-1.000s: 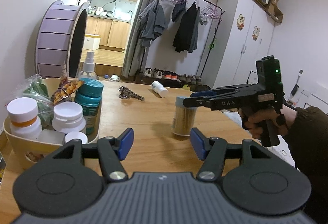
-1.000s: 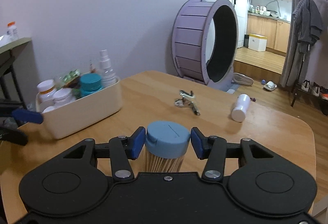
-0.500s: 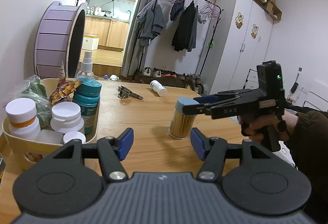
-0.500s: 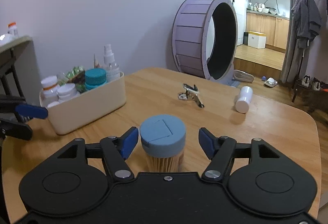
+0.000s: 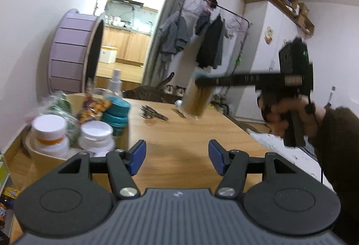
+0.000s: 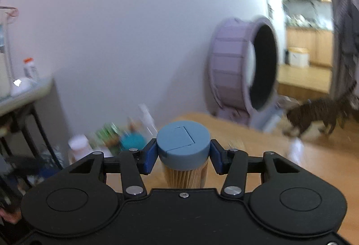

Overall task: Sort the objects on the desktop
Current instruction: 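Carry the toothpick jar into the cream basket and open the right gripper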

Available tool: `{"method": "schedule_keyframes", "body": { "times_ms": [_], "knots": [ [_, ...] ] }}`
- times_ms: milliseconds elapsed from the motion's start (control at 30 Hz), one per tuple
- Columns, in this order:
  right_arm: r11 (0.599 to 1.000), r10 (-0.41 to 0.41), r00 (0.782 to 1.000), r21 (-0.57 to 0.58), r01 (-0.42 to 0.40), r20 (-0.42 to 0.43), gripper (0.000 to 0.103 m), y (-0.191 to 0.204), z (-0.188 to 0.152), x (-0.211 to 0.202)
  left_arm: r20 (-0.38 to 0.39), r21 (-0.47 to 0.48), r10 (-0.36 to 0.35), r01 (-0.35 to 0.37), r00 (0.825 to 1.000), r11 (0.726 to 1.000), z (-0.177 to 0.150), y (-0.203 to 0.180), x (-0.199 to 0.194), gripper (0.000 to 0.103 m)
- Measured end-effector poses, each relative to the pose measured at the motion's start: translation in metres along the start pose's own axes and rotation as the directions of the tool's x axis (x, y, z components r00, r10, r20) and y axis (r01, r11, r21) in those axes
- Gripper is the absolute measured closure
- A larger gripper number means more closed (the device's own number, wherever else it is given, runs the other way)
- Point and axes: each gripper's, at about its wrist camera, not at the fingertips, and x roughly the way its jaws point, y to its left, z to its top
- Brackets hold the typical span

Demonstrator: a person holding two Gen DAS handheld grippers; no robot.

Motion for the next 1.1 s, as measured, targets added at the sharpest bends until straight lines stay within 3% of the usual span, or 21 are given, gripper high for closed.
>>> {"method": "schedule_keyframes", "body": {
  "times_ms": [200,433,700,1100],
  "knots": [
    [0.990,0.122,0.992,-0.082,-0.119,0.028,0.055,0.040,0.048,0.041,0.042,-0.043,0.080,-0.078,0.996,0.996,0.005,0.019,-0.021,0.042],
    [0.978,0.184,0.983,-0.094,-0.185,-0.010,0.055,0.068,0.062,0.101,0.050,-0.069,0.118,-0.115,0.992,0.991,0.005,0.030,-0.030,0.041],
    [0.983,0.165,0.986,-0.079,-0.167,-0.026,0.055,0.076,0.072,0.147,0.049,-0.062,0.104,-0.101,0.993,0.993,0.005,0.031,-0.030,0.041],
    [0.979,0.116,0.980,-0.147,-0.140,-0.164,0.055,0.092,0.049,0.182,0.050,-0.073,0.098,-0.094,0.994,0.993,0.004,0.032,-0.031,0.041]
  ]
}}
